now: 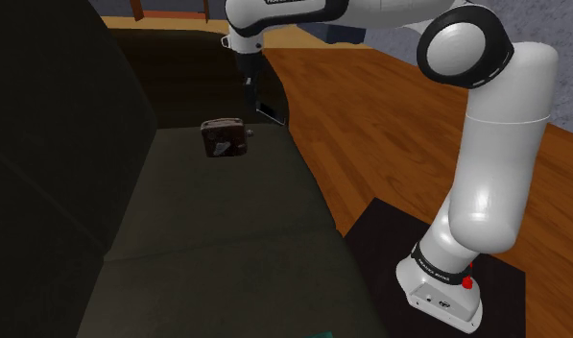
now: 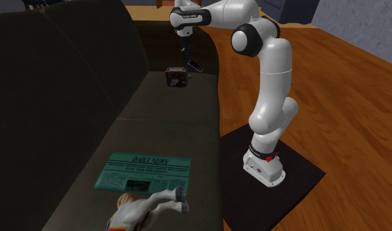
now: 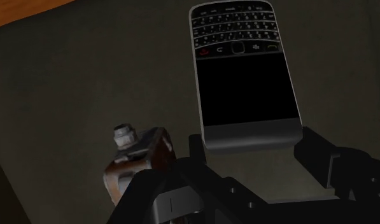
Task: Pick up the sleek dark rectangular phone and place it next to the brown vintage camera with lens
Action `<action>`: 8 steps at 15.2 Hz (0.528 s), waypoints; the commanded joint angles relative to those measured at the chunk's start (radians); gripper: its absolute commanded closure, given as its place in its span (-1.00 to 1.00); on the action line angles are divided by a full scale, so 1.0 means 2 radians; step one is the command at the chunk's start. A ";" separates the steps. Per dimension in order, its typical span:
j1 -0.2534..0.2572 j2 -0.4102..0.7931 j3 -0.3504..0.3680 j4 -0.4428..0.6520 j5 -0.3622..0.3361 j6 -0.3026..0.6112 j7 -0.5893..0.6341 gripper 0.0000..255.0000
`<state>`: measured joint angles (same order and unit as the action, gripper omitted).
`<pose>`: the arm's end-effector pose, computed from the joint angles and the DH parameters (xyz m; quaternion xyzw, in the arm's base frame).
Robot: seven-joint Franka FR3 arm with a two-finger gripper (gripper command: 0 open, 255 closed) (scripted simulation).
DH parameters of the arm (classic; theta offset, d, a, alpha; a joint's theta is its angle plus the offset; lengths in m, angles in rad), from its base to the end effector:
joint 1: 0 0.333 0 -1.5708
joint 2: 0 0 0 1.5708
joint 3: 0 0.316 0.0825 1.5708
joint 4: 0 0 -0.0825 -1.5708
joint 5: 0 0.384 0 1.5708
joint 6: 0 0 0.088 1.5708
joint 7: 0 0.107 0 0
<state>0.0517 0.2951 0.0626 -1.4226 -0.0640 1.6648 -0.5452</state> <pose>0.6420 0.0621 0.5257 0.9447 0.3262 -0.0304 0.0165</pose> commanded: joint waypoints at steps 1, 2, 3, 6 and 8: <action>-0.002 0.009 -0.001 0.003 -0.001 0.006 -0.003 1.00; -0.002 0.008 -0.001 -0.004 -0.001 0.013 -0.003 1.00; -0.002 0.008 -0.001 -0.011 -0.001 0.019 -0.002 1.00; -0.002 0.008 -0.001 -0.031 -0.001 0.040 -0.001 1.00; -0.002 0.008 -0.001 -0.044 -0.001 0.053 -0.001 1.00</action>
<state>0.0468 0.3123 0.0597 -1.4975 -0.0658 1.7566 -0.5475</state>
